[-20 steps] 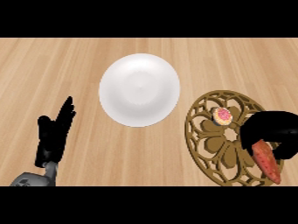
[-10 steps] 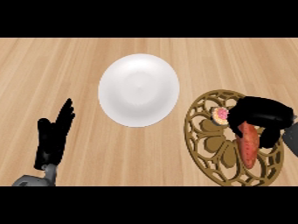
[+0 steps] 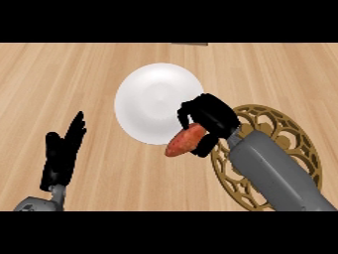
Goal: Pick the sweet potato from the placemat and place it in the plate
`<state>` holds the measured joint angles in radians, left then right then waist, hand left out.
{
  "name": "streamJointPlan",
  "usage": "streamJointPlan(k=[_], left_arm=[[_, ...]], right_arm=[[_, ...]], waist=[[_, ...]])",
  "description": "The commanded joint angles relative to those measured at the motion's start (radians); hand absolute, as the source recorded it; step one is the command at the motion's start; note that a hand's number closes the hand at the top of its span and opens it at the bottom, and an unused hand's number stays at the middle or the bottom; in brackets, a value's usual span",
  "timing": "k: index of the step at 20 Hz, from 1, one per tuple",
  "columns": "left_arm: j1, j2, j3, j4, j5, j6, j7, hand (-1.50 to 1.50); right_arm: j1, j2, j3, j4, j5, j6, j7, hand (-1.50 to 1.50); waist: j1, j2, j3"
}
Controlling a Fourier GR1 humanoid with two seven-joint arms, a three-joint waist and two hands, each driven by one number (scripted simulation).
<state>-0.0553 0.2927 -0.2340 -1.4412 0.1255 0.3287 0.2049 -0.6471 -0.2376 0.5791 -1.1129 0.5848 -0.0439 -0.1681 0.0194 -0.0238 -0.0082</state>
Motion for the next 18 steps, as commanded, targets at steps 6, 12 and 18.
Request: streamJointPlan(k=[6, 12, 18], left_arm=[[-0.005, -0.021, -0.012, 0.021, -0.009, 0.0, -0.01, 0.0], [-0.053, 0.0, 0.026, 0.034, 0.013, -0.043, -0.009, 0.0], [0.006, -0.015, 0.009, -0.023, -0.015, -0.032, -0.005, 0.0]], right_arm=[[-0.232, 0.234, 0.02, -0.081, 0.214, -0.306, 0.696, 1.5], [-0.408, 0.237, 0.125, -0.001, 0.213, -0.368, 1.075, 1.5], [-0.495, 0.237, 0.149, 0.201, 0.114, -0.431, 1.083, 1.5]], waist=[[0.008, 0.005, 0.004], [0.023, 0.025, 0.006], [0.024, 0.028, 0.007]])
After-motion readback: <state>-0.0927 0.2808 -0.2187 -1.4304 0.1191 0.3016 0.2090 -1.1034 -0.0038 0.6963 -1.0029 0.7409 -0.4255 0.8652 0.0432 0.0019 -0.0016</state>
